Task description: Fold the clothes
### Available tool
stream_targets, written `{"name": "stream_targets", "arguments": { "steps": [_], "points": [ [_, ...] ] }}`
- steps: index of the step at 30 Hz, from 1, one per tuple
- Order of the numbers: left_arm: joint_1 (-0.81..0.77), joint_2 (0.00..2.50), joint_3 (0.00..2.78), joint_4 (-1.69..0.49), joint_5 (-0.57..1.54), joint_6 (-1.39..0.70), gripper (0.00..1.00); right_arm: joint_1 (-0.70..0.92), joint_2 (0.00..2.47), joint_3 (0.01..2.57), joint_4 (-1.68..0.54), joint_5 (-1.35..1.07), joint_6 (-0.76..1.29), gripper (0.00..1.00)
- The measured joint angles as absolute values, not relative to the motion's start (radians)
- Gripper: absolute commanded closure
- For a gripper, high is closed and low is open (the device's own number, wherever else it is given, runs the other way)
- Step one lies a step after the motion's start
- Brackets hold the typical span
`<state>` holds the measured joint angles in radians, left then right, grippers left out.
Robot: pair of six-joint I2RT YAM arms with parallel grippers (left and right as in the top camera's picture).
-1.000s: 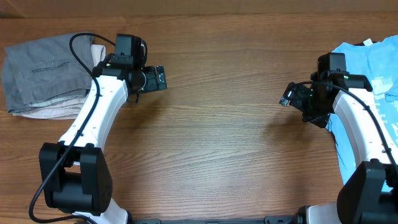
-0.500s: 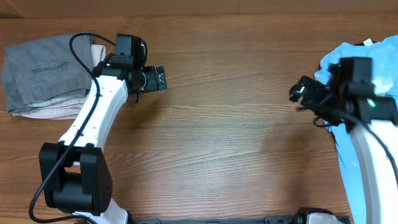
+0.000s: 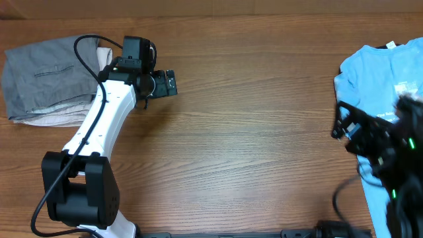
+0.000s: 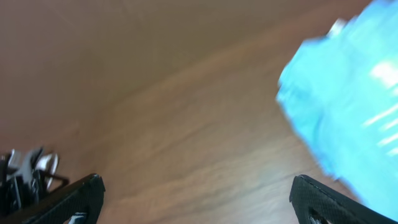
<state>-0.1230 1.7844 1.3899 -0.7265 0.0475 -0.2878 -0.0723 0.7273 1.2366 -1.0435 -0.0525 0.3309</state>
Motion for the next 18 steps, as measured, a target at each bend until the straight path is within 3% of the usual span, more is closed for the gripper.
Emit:
{"name": "stream_targets", "arguments": {
  "steps": [8, 18],
  "points": [
    [-0.123, 1.784, 1.39, -0.727, 0.047, -0.288, 0.0, -0.002, 0.432, 1.238, -1.129, 0.058, 0.31, 0.0],
    [-0.123, 1.784, 1.39, -0.727, 0.047, -0.288, 0.0, 0.088, 0.246, 1.209, -1.137, 0.083, 0.309, 0.0]
  ]
}}
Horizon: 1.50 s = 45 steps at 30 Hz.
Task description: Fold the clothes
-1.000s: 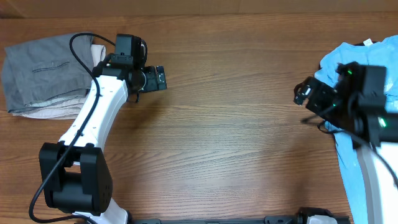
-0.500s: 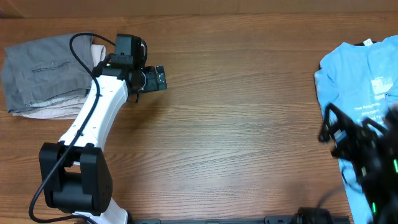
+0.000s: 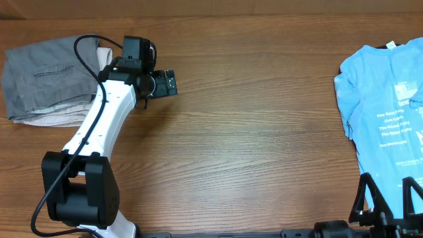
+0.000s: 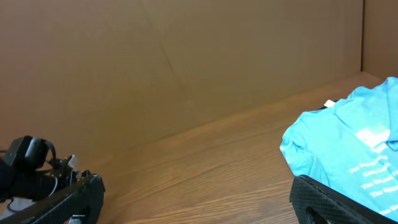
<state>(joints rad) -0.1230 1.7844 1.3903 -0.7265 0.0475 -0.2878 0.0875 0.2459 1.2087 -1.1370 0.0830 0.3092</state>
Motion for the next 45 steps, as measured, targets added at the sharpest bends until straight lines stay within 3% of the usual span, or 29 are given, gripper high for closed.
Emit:
{"name": "stream_targets", "arguments": {
  "steps": [8, 25, 37, 45],
  "points": [
    [-0.123, 1.784, 1.39, -0.727, 0.047, -0.288, 0.0, 0.092, 0.165, 1.021, -1.071, 0.085, 0.31, 0.0],
    [-0.123, 1.784, 1.39, -0.727, 0.047, -0.288, 0.0, 0.093, 0.017, 0.482, -0.535, 0.004, 0.314, 0.0],
    [-0.123, 1.784, 1.39, -0.727, 0.047, -0.288, 0.0, 0.093, 0.015, 0.204, -0.12, -0.022, 0.315, 0.0],
    [-0.123, 1.784, 1.39, -0.727, 0.047, -0.288, 0.0, 0.092, 0.015, 0.081, 0.035, -0.022, 0.315, 0.0]
  ]
}}
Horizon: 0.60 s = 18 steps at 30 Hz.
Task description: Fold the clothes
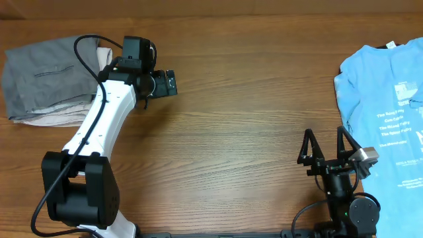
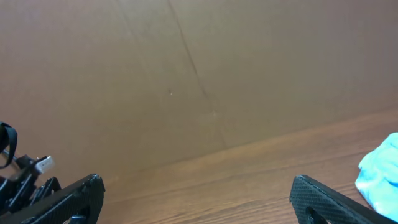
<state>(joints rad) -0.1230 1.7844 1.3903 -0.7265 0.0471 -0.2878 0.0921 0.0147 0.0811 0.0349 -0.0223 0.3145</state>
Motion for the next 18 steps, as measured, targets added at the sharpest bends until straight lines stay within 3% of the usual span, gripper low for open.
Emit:
{"name": "stream_targets", "arguments": {
  "steps": [18],
  "points": [
    [-0.123, 1.784, 1.39, -0.727, 0.047, -0.288, 0.0, 0.093, 0.015, 0.019, -0.004, -0.037, 0.278, 0.0]
  ]
}}
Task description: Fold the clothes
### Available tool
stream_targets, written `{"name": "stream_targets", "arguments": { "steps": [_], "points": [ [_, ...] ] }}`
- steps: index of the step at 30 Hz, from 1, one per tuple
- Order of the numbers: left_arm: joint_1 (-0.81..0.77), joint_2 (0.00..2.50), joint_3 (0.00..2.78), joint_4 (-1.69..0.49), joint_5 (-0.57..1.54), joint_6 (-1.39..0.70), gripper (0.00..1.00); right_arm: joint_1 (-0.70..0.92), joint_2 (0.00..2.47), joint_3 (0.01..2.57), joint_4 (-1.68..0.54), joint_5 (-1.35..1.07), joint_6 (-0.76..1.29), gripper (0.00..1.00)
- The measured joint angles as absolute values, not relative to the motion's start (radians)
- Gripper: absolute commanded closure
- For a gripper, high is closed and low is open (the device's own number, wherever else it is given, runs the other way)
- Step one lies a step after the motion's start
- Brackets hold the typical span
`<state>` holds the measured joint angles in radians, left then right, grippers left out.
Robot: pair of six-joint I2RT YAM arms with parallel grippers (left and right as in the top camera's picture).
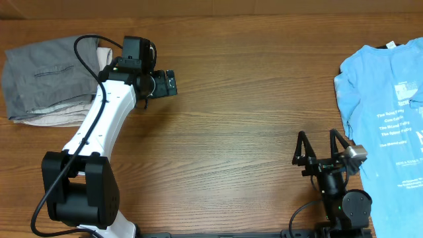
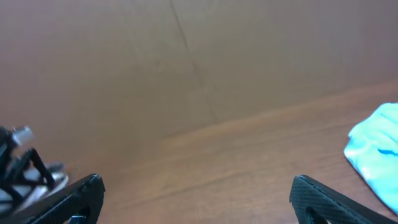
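A light blue T-shirt (image 1: 386,92) with white print lies spread at the table's right edge; its corner also shows in the right wrist view (image 2: 376,149). A pile of folded grey clothes (image 1: 46,79) sits at the far left. My right gripper (image 1: 318,147) stands open near the front edge, just left of the shirt and touching nothing; nothing lies between its fingers (image 2: 196,186). My left gripper (image 1: 170,84) points right beside the grey pile. It looks shut and empty.
The white left arm (image 1: 99,125) reaches from the front left up to the grey pile. Bare wooden table (image 1: 251,99) lies between the pile and the shirt. A brown wall (image 2: 186,62) rises behind the table.
My right gripper has shifted slightly left along the front edge, still open. More of the blue shirt now shows at the right of its wrist view. The left arm is unchanged.
At first my right arm was over the shirt's left edge, blurred. Then it sat at the bottom right corner, almost out of the overhead view. Later it stood open at the front edge left of the shirt, where it remains. The shirt, grey pile and left arm stayed put.
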<state>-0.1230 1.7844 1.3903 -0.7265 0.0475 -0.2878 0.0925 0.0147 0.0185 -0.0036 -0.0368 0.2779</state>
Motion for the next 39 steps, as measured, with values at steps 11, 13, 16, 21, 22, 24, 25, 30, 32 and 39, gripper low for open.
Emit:
{"name": "stream_targets", "arguments": {
  "steps": [11, 13, 16, 21, 22, 24, 25, 30, 32, 39],
  "points": [
    [-0.123, 1.784, 1.39, -0.727, 0.047, -0.288, 0.0, 0.093, 0.015, 0.018, -0.075, -0.109, 0.019, 0.0],
    [-0.123, 1.784, 1.39, -0.727, 0.047, -0.288, 0.0, 0.093, 0.015, 0.018, -0.075, -0.115, -0.016, 0.0],
    [-0.123, 1.784, 1.39, -0.727, 0.047, -0.288, 0.0, 0.092, 0.015, 0.019, -0.075, -0.12, -0.058, 0.0],
    [-0.123, 1.784, 1.39, -0.727, 0.047, -0.288, 0.0, 0.093, 0.015, 0.019, -0.076, -0.118, -0.076, 0.0],
    [-0.123, 1.784, 1.39, -0.727, 0.047, -0.288, 0.0, 0.093, 0.015, 0.019, -0.075, -0.117, -0.074, 0.0],
    [-0.123, 1.784, 1.39, -0.727, 0.047, -0.288, 0.0, 0.092, 0.015, 0.019, -0.077, -0.111, -0.069, 0.0],
    [-0.123, 1.784, 1.39, -0.727, 0.047, -0.288, 0.0, 0.093, 0.015, 0.019, -0.078, -0.108, -0.066, 0.0],
    [-0.123, 1.784, 1.39, -0.727, 0.047, -0.288, 0.0, 0.093, 0.015, 0.018, -0.079, -0.099, -0.06, 0.0],
    [-0.123, 1.784, 1.39, -0.727, 0.047, -0.288, 0.0, 0.092, 0.015, 0.018, -0.079, -0.099, -0.059, 0.0],
    [-0.123, 1.784, 1.39, -0.727, 0.047, -0.288, 0.0, 0.093, 0.015, 0.019, -0.078, -0.097, -0.057, 0.0]
  ]
}}
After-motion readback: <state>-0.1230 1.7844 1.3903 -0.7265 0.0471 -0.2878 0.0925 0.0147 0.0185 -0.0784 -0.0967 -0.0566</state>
